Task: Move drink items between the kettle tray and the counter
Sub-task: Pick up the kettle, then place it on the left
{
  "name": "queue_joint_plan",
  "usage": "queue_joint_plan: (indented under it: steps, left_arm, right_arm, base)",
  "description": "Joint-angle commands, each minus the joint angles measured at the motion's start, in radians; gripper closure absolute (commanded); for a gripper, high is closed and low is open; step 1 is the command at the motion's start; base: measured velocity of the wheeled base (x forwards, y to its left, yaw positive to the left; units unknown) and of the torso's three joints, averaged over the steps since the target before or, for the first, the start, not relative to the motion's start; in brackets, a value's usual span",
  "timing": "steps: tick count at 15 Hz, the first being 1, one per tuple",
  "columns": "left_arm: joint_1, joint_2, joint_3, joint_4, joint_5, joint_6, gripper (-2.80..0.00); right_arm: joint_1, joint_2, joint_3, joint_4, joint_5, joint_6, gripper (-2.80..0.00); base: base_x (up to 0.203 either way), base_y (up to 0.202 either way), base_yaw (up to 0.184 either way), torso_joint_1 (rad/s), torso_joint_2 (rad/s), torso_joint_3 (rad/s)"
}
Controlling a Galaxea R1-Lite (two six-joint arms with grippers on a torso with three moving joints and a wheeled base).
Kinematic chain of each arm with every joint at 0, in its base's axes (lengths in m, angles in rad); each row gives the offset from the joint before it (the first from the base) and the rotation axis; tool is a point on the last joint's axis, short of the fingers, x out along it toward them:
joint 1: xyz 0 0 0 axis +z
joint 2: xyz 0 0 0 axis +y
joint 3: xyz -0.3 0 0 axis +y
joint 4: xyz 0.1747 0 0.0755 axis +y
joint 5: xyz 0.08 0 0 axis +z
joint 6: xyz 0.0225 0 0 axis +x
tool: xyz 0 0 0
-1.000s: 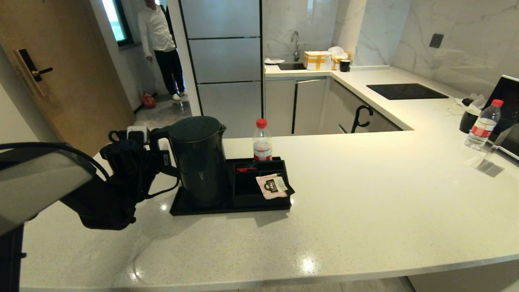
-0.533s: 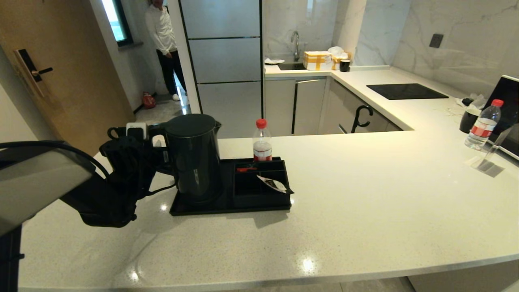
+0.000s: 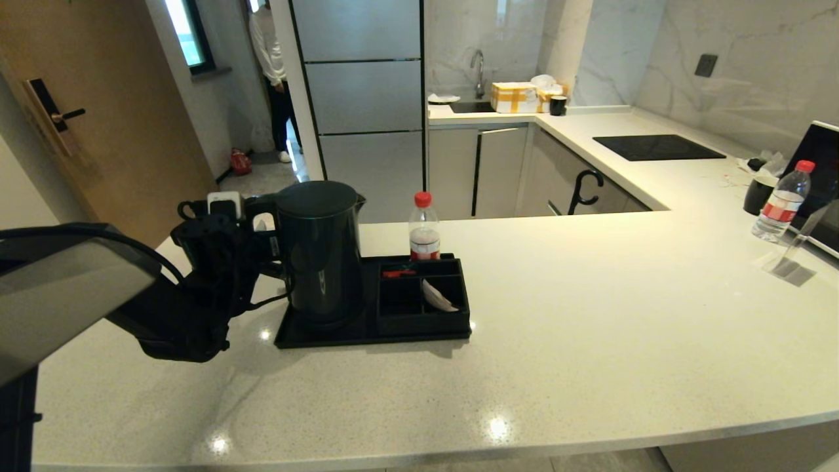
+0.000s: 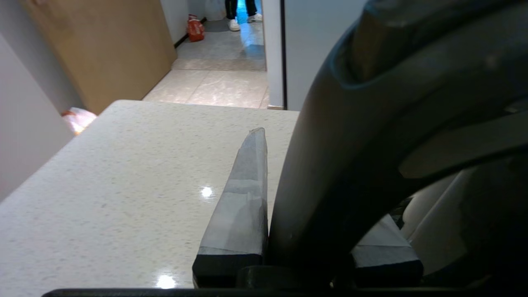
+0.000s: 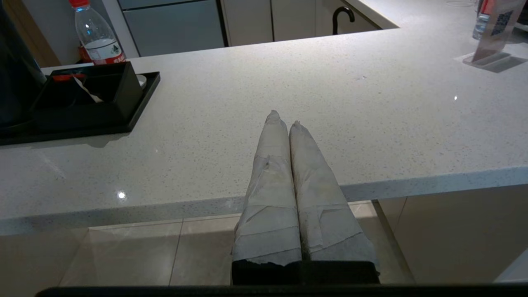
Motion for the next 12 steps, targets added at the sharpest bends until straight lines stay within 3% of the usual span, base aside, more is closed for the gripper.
queue_joint_plan:
  steps: [1, 7, 12]
  left_arm:
    - [-0.007, -0.016, -0.005, -0.006, 0.004, -0.009, 0.00]
    - [-0.001, -0.059, -0.030, 0.060, 0.016, -0.074, 0.00]
    - [0.095, -0.149, -0.034, 0.132, 0.007, -0.081, 0.00]
  right_arm:
    - [0.001, 0.002, 0.032, -0.002, 0.000, 0.001, 0.00]
    - [0.001, 0.001, 0.032, -0.002, 0.000, 0.001, 0.00]
    - [0.001, 0.000, 0.032, -0.002, 0.000, 0.001, 0.00]
  base:
    - [0.000, 0.000, 0.000, 0.000, 0.00, 0.000]
    - [0.000, 0.000, 0.000, 0.000, 0.00, 0.000]
    - [0.000, 0.000, 0.000, 0.000, 0.00, 0.000]
